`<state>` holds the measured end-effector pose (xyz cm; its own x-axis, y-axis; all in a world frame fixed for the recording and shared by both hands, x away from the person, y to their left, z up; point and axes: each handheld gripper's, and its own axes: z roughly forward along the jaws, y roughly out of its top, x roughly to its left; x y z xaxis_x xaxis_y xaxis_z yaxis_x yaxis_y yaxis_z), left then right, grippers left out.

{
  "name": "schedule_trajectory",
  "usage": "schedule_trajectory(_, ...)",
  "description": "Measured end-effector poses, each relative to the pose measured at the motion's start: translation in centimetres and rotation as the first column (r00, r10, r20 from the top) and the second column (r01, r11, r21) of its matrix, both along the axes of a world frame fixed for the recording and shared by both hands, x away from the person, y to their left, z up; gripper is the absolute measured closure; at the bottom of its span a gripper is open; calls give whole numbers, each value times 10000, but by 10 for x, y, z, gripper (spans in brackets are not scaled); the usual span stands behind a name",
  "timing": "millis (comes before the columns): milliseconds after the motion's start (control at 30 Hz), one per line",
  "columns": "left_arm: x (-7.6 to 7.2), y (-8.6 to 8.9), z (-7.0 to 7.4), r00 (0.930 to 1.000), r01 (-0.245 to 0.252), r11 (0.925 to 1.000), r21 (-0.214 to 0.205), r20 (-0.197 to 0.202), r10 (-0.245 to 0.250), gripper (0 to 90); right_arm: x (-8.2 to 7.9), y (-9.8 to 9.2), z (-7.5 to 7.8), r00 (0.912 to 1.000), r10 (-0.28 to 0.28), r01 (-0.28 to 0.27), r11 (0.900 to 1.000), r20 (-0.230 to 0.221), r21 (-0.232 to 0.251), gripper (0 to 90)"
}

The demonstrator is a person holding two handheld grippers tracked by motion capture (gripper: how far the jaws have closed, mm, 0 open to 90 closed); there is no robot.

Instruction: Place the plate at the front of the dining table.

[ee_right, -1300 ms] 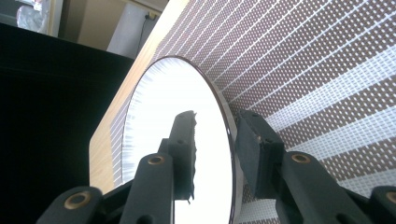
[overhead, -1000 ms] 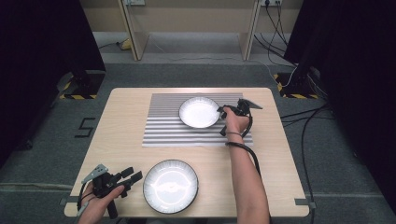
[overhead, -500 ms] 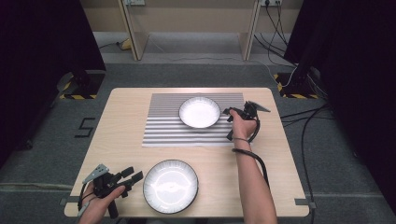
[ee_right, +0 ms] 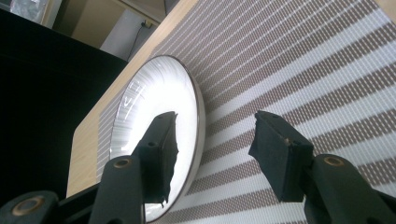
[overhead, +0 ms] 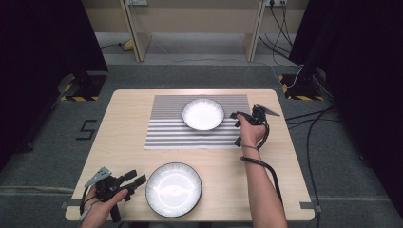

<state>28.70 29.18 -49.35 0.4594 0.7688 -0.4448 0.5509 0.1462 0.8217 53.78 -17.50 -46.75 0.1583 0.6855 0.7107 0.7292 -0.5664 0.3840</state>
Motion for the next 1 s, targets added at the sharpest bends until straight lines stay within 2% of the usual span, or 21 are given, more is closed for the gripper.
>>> schedule_trajectory(200, 0, -1, 0, 10000, 36, 10000, 30, 9, -36, 385, -11, -3, -4, 10000, 37, -37, 9999, -9, -134, 492)
schedule_trajectory(467, -1, -4, 1, 10000, 82, 10000, 24, 6, -82, 386, -22, -6, 1, 9997, 168, -164, 9995, 183, -252, 492)
schedule_trajectory(933, -1, -6, 2, 9999, 136, 9999, 31, 35, -136, 386, -43, -9, 5, 9989, 406, -399, 9986, 213, -335, 489)
schedule_trajectory(1000, -2, -6, 2, 9999, 139, 9999, 14, 30, -139, 386, -46, -9, 4, 9988, 447, -442, 9988, 197, -227, 489)
